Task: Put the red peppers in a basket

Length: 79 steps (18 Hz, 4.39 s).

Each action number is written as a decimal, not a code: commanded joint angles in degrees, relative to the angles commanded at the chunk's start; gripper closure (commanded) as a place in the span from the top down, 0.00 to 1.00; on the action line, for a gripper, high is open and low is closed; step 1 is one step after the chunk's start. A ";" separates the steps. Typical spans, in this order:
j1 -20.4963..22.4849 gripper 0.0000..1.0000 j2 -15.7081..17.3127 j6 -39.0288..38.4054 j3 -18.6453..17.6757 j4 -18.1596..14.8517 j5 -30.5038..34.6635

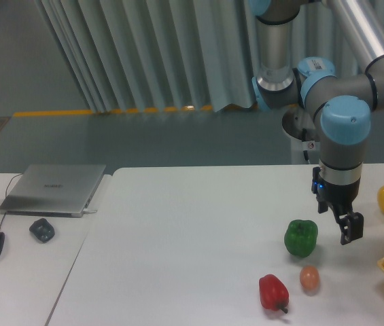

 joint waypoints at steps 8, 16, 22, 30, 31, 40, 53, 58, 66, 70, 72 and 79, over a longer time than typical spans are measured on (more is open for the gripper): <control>-0.26 1.00 0.09 0.00 -1.32 0.18 0.26; 0.44 1.00 0.61 -0.44 -5.97 9.31 0.00; 1.32 1.00 0.35 0.43 -6.06 9.67 1.23; -0.17 1.00 -2.19 -16.85 -2.47 11.24 -0.08; -0.61 1.00 -2.46 -19.66 -2.29 12.12 -0.44; -3.16 1.00 -3.16 -46.57 -1.76 16.26 -6.24; -5.89 1.00 -7.47 -67.77 -1.05 22.85 -3.25; -6.42 1.00 -7.64 -67.77 -0.88 22.85 -3.34; -7.21 1.00 -8.96 -67.59 -0.27 23.64 -3.43; -8.17 1.00 -9.14 -68.47 -0.26 23.64 -3.43; -8.61 1.00 -9.75 -71.36 -0.35 23.64 -3.34; -9.58 1.00 -11.25 -72.95 -0.53 23.64 -3.43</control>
